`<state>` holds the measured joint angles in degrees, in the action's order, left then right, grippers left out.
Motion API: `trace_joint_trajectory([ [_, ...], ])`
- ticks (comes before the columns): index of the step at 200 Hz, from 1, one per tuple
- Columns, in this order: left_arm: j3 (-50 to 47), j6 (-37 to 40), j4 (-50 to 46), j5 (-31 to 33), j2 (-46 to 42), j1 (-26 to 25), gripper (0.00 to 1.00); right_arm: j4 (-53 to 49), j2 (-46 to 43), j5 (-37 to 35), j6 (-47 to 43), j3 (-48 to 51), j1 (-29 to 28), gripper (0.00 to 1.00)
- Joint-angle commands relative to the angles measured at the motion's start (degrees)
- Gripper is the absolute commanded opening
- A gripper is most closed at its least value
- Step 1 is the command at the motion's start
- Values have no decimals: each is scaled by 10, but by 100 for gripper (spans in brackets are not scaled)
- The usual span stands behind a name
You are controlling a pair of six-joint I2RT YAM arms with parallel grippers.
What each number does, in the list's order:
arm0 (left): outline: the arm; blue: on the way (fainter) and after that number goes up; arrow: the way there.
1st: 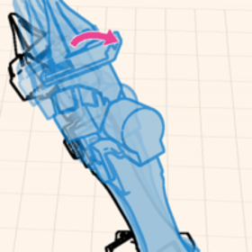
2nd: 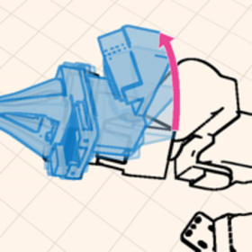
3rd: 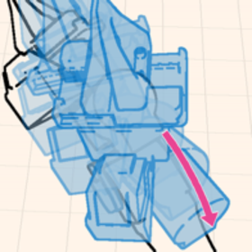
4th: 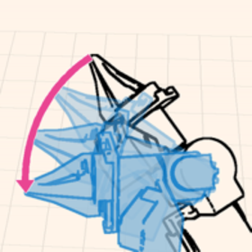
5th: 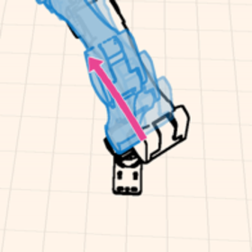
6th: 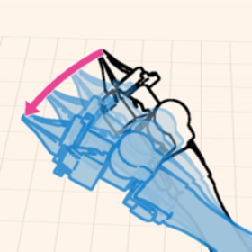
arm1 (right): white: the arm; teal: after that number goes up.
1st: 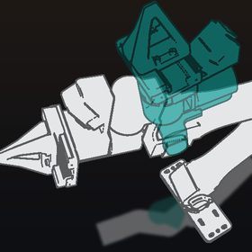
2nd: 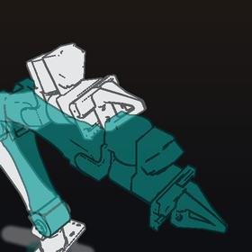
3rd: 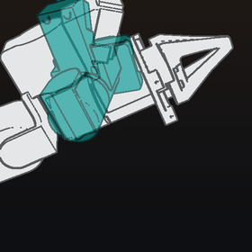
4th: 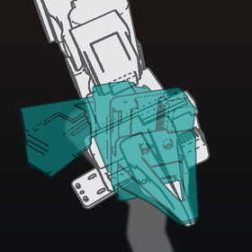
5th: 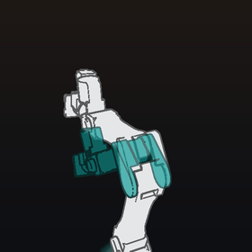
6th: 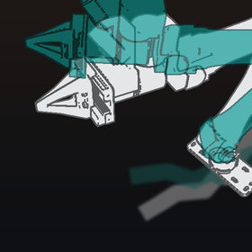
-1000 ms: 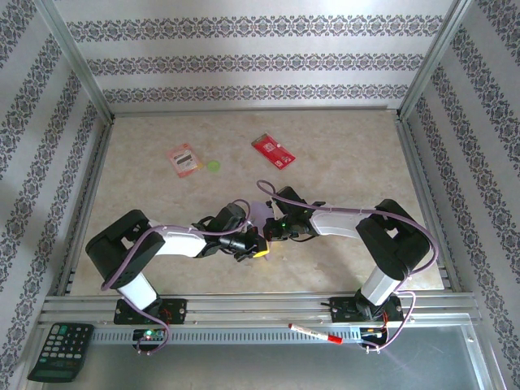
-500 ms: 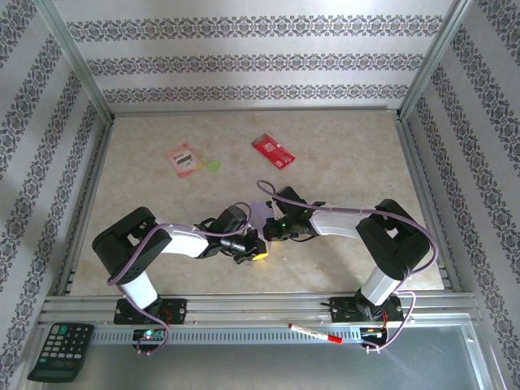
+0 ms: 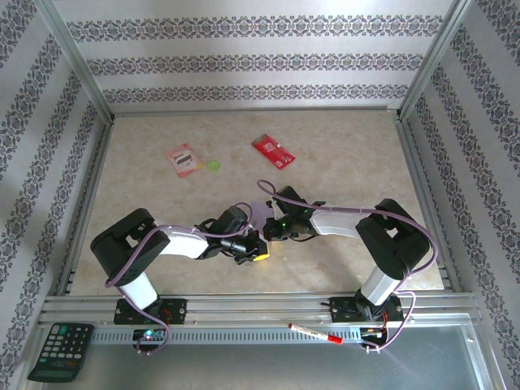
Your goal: Fold a paper plane with a square sheet of paper (pick it up from the middle)
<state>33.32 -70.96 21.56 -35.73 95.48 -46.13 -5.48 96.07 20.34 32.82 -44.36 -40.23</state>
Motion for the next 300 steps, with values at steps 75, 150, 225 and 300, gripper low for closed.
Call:
trace_joint_trajectory([
  [75,-2,6,23,-23,40,-11,0,-55,31,-30,-12,21,5,0],
  [150,7,22,-10,-12,3,-12,0,-56,29,-32,-13,24,7,0],
  [225,31,47,-90,9,18,-27,0,-56,27,-32,-12,26,6,0],
  [300,45,70,-135,31,19,-37,0,-56,25,-32,-12,31,7,0],
])
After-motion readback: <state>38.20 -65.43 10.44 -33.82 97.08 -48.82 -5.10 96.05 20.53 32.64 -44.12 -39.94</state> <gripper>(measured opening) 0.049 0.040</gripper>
